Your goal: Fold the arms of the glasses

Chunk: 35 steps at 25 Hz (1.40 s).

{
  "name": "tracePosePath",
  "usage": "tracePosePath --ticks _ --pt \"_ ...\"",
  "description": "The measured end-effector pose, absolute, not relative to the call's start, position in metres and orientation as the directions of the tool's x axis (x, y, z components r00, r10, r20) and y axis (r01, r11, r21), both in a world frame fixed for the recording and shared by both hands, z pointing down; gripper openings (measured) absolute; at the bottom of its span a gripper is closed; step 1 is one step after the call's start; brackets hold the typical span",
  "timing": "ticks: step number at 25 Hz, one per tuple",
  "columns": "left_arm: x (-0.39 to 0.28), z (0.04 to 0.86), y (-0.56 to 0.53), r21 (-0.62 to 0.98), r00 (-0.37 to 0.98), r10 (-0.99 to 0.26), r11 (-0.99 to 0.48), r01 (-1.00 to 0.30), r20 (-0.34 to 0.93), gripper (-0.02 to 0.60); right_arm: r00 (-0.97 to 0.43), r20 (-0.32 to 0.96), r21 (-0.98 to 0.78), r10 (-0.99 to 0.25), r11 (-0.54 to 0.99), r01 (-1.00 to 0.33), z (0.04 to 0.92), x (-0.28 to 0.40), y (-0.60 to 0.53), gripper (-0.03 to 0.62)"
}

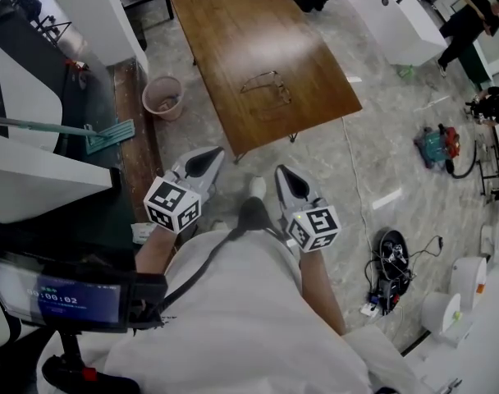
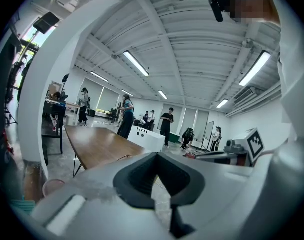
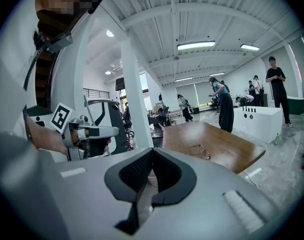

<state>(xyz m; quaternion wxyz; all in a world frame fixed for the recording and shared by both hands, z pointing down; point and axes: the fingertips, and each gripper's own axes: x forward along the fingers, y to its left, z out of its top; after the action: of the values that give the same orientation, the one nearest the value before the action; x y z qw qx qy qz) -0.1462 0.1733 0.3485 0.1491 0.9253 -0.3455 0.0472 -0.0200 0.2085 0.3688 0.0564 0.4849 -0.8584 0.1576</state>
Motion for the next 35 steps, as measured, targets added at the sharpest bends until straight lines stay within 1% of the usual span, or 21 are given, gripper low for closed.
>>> tracePosePath --ticks 5,11,22,26,30,35 --pt "-0.120 0.353 0.122 0.234 0.734 -0.649 -0.695 -0.679 0.200 0.005 -0.560 0.242 -0.230 -0.792 0.514 -0.827 0.377 0.005 0.156 0.008" --pt "-0.086 0.350 0.062 0.228 0.709 -0.672 -0.671 -0.705 0.214 0.005 -0.600 0.271 -0.221 -0.752 0.558 -0.800 0.381 0.035 0.094 0.008" --pt "-0.031 0.375 -0.022 0.219 0.620 -0.723 -0.581 -0.784 0.305 0.005 -0.671 0.352 -0.240 -0.652 0.630 -0.738 0.405 0.090 -0.012 0.008" --pt "-0.023 0.395 -0.044 0.190 0.574 -0.740 -0.544 -0.818 0.351 0.005 -0.694 0.375 -0.261 -0.615 0.648 -0.715 0.422 0.102 -0.039 0.008" --pt "-0.026 0.406 -0.060 0.178 0.544 -0.753 -0.517 -0.837 0.370 0.005 -0.715 0.390 -0.265 -0.580 0.673 -0.691 0.438 0.102 -0.059 0.008" --pt "-0.035 0.423 -0.074 0.188 0.529 -0.749 -0.498 -0.847 0.399 0.005 -0.708 0.410 -0.278 -0.575 0.661 -0.697 0.456 0.098 -0.079 0.008"
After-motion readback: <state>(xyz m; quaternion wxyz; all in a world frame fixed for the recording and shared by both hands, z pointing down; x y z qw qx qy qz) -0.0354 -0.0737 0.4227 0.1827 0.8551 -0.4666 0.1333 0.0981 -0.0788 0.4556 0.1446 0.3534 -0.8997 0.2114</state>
